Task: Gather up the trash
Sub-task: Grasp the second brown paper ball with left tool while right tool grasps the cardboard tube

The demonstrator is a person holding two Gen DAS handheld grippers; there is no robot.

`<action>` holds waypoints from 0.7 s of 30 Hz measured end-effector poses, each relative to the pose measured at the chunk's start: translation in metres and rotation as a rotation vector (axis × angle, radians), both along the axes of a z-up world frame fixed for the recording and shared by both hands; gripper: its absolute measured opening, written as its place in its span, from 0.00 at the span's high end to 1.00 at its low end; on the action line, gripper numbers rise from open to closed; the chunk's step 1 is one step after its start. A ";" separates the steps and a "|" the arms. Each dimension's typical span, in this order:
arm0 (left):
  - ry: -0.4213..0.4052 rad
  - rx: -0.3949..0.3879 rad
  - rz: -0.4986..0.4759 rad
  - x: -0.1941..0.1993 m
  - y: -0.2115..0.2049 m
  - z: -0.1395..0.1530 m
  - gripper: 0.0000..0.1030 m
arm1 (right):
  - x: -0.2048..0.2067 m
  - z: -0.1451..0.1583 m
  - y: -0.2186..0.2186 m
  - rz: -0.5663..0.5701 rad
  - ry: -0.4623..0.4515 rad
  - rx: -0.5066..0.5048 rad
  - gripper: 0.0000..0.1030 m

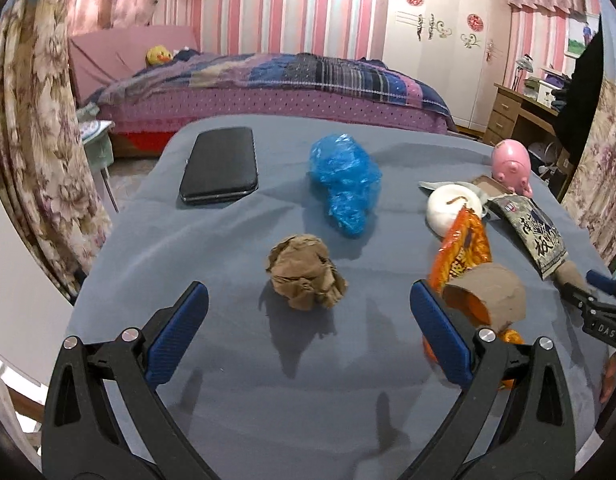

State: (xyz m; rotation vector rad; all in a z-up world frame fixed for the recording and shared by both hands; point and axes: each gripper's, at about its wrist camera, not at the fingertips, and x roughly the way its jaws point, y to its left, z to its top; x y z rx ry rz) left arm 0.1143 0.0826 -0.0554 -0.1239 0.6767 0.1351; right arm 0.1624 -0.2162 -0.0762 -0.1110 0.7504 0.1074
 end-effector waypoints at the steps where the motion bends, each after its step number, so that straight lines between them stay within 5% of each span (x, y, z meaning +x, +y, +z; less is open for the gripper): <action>1: 0.008 0.000 -0.004 0.003 0.001 -0.001 0.05 | 0.000 -0.001 0.000 0.008 0.004 0.007 0.45; 10: 0.068 0.064 -0.001 0.031 -0.006 -0.011 0.06 | -0.012 0.004 -0.003 0.013 -0.040 0.047 0.51; 18: 0.121 0.056 -0.026 0.045 -0.007 -0.019 0.43 | -0.021 0.010 -0.006 0.005 -0.070 0.034 0.50; 21: 0.121 0.067 -0.031 0.045 -0.010 -0.019 0.48 | -0.021 0.008 -0.009 -0.002 -0.064 0.037 0.51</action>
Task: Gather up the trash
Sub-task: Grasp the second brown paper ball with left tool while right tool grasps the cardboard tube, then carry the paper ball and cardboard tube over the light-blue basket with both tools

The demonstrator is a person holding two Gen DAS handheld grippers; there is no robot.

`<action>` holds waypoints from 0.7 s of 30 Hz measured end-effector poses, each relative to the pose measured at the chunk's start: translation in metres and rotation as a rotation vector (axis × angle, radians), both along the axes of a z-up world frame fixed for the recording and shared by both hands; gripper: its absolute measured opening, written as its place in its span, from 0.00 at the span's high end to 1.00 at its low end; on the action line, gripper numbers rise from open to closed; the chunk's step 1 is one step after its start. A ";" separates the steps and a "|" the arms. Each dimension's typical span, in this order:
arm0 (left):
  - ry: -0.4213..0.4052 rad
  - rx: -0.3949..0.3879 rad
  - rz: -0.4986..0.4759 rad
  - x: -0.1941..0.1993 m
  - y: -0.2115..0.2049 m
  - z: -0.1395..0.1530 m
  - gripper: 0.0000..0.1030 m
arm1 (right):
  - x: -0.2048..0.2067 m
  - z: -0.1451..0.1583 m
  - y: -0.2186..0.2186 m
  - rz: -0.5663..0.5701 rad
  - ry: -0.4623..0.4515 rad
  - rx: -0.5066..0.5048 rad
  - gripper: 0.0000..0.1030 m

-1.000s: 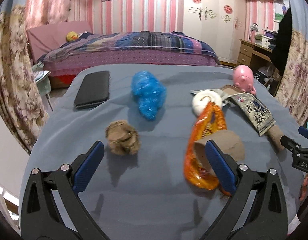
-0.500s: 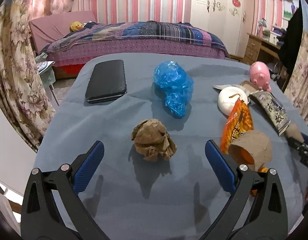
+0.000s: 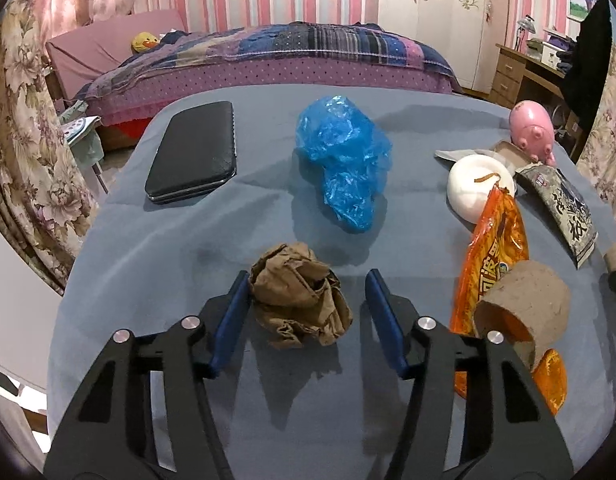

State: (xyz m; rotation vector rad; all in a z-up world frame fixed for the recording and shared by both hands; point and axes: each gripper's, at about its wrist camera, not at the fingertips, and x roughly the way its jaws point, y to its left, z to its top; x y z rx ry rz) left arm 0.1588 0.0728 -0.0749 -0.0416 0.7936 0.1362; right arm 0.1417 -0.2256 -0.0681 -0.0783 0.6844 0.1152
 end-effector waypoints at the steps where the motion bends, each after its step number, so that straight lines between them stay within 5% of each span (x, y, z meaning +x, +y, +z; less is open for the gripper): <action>1: -0.002 0.001 0.001 -0.001 0.000 0.000 0.50 | 0.000 0.000 0.000 -0.002 0.001 0.000 0.51; 3: 0.006 -0.003 0.007 0.000 0.001 -0.001 0.58 | 0.000 0.000 -0.002 -0.005 -0.003 -0.001 0.51; 21: -0.051 0.025 0.016 -0.016 -0.011 0.014 0.60 | -0.012 0.013 -0.015 -0.026 -0.076 -0.018 0.51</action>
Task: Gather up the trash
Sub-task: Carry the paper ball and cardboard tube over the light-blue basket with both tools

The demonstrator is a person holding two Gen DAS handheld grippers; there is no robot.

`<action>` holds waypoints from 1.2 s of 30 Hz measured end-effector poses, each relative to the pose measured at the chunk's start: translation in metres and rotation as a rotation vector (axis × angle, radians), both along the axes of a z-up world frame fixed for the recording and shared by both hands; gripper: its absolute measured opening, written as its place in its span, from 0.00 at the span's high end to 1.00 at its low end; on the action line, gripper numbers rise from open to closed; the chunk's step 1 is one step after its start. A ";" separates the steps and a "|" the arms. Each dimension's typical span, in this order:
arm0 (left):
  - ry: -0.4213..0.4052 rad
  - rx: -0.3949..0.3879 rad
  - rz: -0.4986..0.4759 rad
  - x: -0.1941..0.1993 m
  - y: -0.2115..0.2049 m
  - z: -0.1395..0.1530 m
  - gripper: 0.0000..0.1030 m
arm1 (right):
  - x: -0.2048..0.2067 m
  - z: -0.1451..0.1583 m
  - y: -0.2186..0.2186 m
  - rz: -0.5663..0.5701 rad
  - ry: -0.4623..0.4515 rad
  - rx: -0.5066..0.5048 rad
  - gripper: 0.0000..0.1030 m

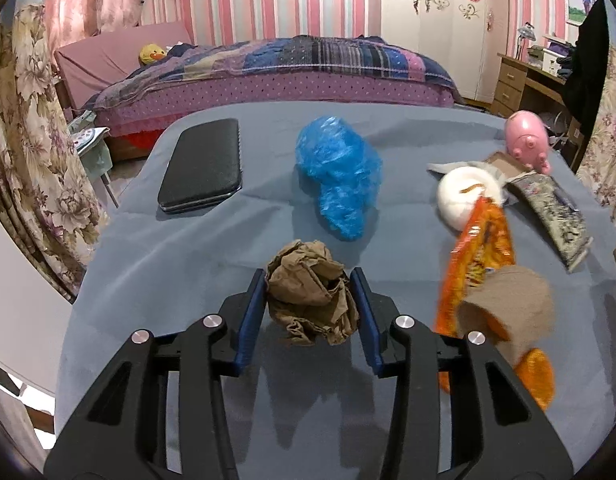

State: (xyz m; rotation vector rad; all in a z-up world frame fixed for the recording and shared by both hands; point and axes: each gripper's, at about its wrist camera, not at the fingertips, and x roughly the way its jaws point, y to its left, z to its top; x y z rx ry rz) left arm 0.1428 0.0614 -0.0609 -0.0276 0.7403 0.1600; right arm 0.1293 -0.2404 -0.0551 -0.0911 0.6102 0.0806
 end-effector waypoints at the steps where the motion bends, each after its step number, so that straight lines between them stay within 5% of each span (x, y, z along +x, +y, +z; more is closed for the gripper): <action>1: -0.006 0.010 -0.003 -0.002 -0.003 0.003 0.60 | -0.001 0.002 -0.002 -0.002 -0.005 0.002 0.51; 16: -0.197 0.029 -0.047 -0.024 -0.084 0.088 0.60 | -0.016 0.043 -0.057 -0.060 -0.093 0.007 0.51; 36: -0.201 -0.051 -0.333 -0.014 -0.267 0.087 0.60 | -0.050 0.063 -0.209 -0.290 -0.115 -0.039 0.51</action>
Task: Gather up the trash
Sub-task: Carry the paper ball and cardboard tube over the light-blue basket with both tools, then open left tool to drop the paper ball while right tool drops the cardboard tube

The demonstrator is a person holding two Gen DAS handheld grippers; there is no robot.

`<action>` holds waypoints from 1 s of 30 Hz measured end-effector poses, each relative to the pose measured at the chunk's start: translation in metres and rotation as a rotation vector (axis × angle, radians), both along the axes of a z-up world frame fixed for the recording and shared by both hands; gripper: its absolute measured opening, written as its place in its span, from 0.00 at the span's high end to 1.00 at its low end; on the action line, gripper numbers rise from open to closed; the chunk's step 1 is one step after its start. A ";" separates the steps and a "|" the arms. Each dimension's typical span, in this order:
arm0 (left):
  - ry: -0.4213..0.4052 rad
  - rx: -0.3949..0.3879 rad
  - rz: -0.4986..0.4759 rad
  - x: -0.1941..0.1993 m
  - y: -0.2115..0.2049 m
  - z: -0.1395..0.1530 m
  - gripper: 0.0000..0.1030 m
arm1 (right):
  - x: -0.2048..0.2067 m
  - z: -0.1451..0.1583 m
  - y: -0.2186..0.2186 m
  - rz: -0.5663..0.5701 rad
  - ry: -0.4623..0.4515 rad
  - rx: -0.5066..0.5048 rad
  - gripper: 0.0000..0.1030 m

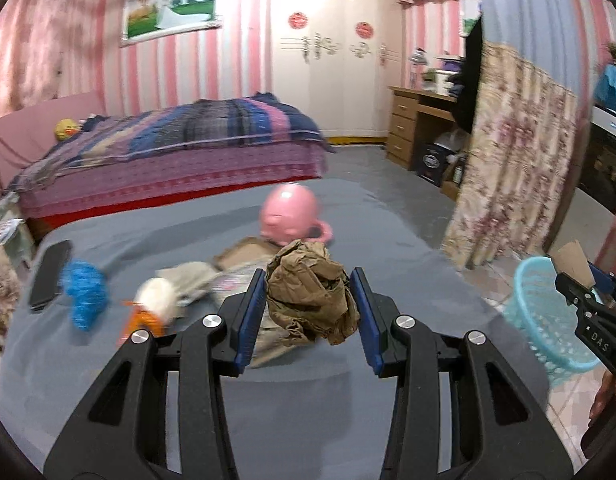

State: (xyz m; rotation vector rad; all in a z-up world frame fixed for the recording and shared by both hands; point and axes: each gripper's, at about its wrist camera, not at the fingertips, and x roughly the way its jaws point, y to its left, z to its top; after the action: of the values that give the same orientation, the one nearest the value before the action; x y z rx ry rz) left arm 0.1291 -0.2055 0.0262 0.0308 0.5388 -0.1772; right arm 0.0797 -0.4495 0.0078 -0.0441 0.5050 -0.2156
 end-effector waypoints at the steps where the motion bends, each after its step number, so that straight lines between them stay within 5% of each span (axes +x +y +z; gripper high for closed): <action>1: 0.003 -0.002 -0.016 0.002 -0.009 -0.002 0.60 | -0.001 0.000 -0.005 -0.009 0.001 -0.002 0.51; 18: 0.065 0.020 -0.315 0.006 -0.169 -0.044 0.60 | -0.040 -0.034 -0.131 -0.255 0.047 0.030 0.51; 30: 0.076 0.050 -0.456 -0.001 -0.250 -0.062 0.60 | -0.047 -0.050 -0.157 -0.298 0.050 0.072 0.51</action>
State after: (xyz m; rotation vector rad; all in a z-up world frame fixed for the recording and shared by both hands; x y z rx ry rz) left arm 0.1276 -0.4553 -0.0357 0.1969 0.6063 -0.6118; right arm 0.0330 -0.6069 -0.0419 0.0969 0.5685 -0.4885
